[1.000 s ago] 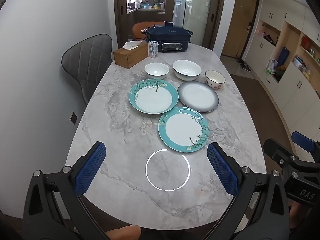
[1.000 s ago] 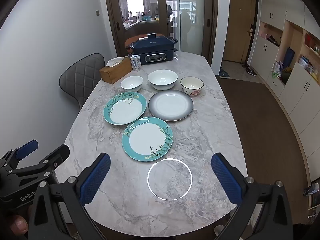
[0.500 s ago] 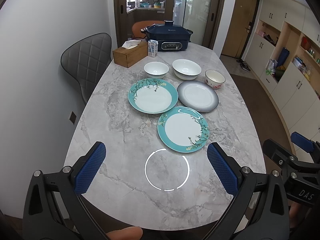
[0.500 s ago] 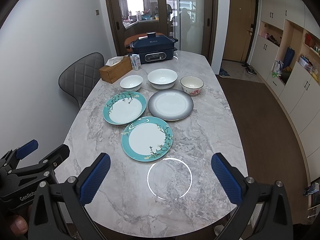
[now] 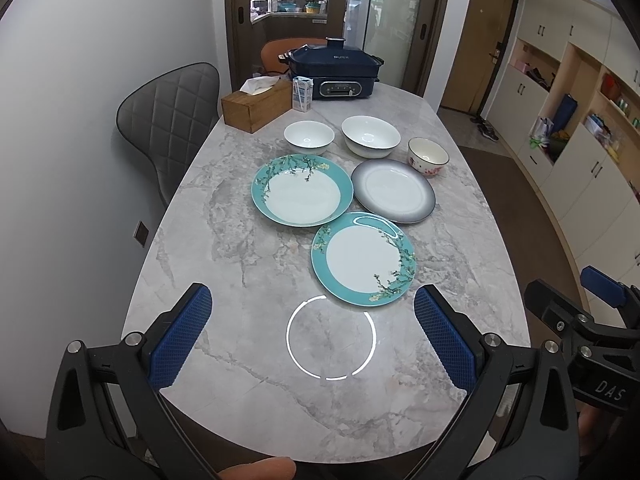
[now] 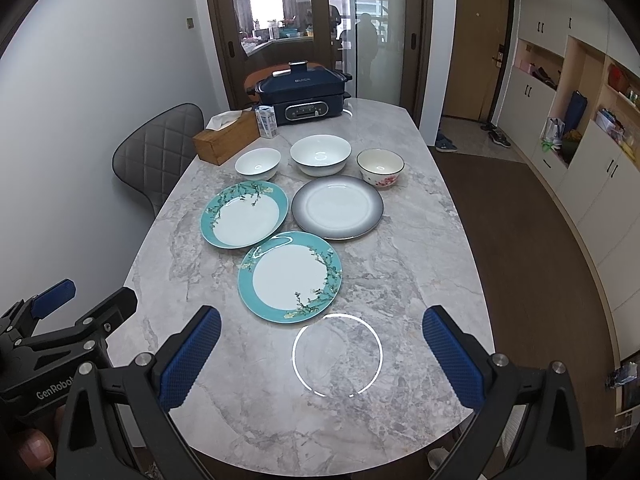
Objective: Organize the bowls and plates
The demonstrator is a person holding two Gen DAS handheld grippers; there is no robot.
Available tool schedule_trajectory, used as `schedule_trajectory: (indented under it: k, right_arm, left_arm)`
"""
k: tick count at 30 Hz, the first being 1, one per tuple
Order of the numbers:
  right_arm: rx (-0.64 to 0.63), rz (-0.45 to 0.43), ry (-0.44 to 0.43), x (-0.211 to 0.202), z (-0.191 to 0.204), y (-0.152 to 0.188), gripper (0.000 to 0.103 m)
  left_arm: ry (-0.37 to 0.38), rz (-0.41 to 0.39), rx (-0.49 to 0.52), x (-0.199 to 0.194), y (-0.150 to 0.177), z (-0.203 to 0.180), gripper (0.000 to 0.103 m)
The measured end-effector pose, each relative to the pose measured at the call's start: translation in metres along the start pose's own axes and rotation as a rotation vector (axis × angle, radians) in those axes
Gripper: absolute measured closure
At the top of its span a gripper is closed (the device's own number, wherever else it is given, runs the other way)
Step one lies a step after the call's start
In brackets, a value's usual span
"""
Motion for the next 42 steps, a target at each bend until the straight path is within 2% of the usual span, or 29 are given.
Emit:
schedule_trajectory:
  k: [7, 26, 36, 42]
  right_arm:
    - [0.012, 0.011, 0.014, 0.003, -0.005, -0.002, 0.0]
    - [0.047, 0.035, 0.066, 0.017, 0.014, -0.01, 0.0]
    - [0.046, 0.044, 0.076, 0.019, 0.023, -0.008, 0.0]
    - [0.05, 0.069, 0.091, 0.032, 0.021, -0.002, 0.0]
  left_arm:
    - [0.013, 0.018, 0.004, 0.007, -0.006, 0.006, 0.0]
    - [0.064, 0.047, 0.022, 0.027, -0.026, 0.043, 0.001]
    - [0.07, 0.055, 0.016, 0.033, -0.025, 0.057, 0.001]
    - [0.087, 0.07, 0.02, 0.05, -0.023, 0.058, 0.001]
Point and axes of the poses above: each gripper's, at about its wrist camera, not at the fingertips, and x roughly the way its jaws point, z to its left, y to its underside, the point moved 6 cm from there along x, roughly the way its jaws point, and after that the axes turned 12 degrees about y, right-handed, at the moved point
